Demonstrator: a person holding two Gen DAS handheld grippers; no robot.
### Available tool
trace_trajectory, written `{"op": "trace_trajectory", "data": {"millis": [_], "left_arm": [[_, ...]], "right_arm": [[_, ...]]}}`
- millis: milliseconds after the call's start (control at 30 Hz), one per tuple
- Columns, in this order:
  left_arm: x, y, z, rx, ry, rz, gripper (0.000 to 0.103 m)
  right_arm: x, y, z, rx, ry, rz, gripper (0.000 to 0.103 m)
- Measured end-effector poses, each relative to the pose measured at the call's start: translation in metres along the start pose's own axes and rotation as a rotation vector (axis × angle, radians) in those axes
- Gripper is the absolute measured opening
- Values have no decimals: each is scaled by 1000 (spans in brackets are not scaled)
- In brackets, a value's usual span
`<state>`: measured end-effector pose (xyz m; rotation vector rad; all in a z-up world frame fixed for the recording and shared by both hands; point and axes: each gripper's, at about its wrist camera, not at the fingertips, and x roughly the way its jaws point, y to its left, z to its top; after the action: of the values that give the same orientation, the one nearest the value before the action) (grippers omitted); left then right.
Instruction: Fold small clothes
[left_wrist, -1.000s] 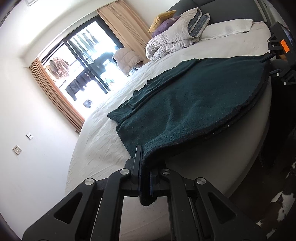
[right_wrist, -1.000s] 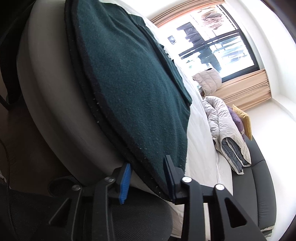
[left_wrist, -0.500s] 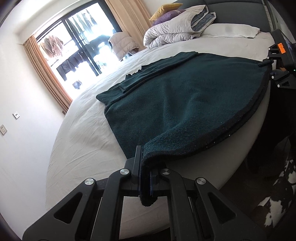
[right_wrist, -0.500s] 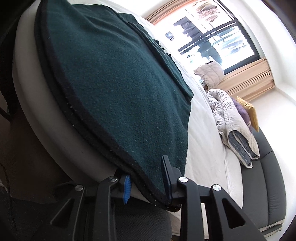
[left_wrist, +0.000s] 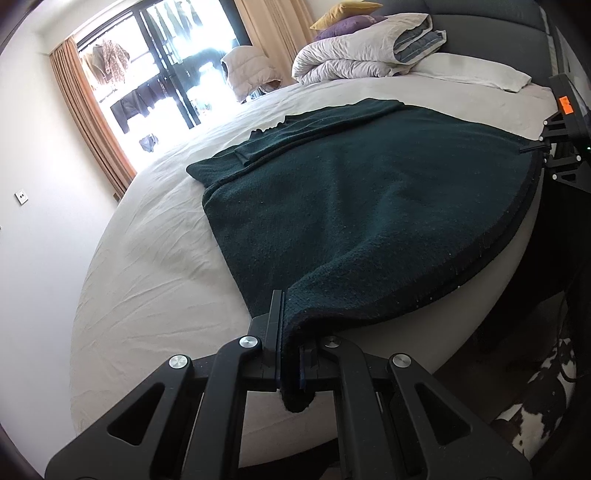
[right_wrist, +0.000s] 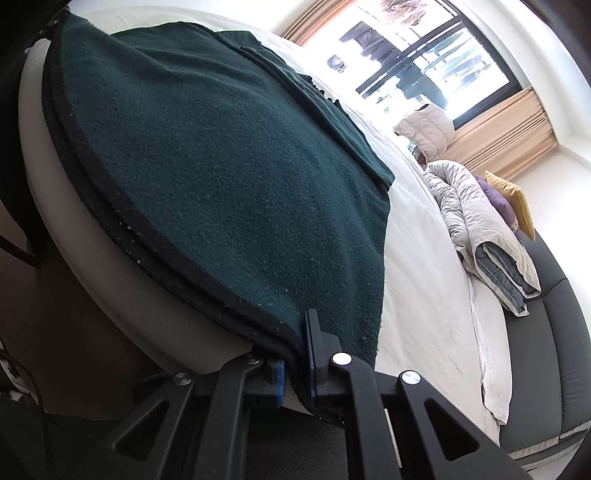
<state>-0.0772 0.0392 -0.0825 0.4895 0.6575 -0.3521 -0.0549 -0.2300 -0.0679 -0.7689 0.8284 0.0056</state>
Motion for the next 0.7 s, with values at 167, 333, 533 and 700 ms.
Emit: {"op": "trace_trajectory", "data": {"millis": [167,333,533,700], "left_arm": [[1,6,2,-26,-7,-4,5],[0,7,3,-23,-16,0,5],[-9,6,4,-13,-43,15,5],[-17,10,12,-14,-83,37,5]], "right_arm": [[-1,-5,2,27,-10,-1,6],[0,-9,3,34,-13,-4,5],[-6,-19,6,68,-40,-21,4],[-14,-35,14,138,-78,-39,4]]}}
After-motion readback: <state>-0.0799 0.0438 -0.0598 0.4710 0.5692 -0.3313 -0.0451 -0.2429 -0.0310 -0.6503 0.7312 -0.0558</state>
